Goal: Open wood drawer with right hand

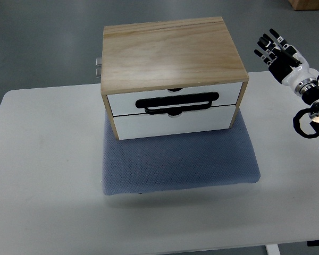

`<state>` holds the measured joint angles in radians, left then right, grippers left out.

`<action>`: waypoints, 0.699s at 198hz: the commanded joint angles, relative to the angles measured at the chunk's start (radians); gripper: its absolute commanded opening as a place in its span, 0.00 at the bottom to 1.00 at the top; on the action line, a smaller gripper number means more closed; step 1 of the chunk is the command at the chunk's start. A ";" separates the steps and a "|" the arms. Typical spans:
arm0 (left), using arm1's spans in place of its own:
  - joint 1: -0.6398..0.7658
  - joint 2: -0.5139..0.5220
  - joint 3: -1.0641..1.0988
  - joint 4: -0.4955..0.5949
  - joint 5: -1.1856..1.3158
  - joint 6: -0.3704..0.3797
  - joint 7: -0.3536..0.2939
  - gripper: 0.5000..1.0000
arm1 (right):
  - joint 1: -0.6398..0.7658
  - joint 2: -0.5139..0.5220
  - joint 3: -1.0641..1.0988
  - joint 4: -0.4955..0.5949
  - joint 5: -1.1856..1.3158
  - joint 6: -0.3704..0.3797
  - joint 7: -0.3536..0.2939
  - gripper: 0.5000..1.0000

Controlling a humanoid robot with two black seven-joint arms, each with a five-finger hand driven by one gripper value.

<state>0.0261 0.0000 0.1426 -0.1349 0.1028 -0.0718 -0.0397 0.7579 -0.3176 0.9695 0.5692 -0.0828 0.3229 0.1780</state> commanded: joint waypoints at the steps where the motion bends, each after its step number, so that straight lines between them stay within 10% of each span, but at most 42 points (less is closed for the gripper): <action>1: 0.000 0.000 0.000 0.000 0.000 0.000 0.000 1.00 | -0.002 0.000 0.000 0.000 0.000 0.001 0.000 0.89; 138: -0.011 0.000 0.000 0.011 0.000 -0.002 -0.002 1.00 | -0.006 -0.008 -0.021 -0.002 -0.011 -0.090 0.001 0.89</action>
<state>0.0156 0.0000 0.1455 -0.1228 0.1027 -0.0737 -0.0414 0.7561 -0.3270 0.9497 0.5676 -0.0917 0.2262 0.1795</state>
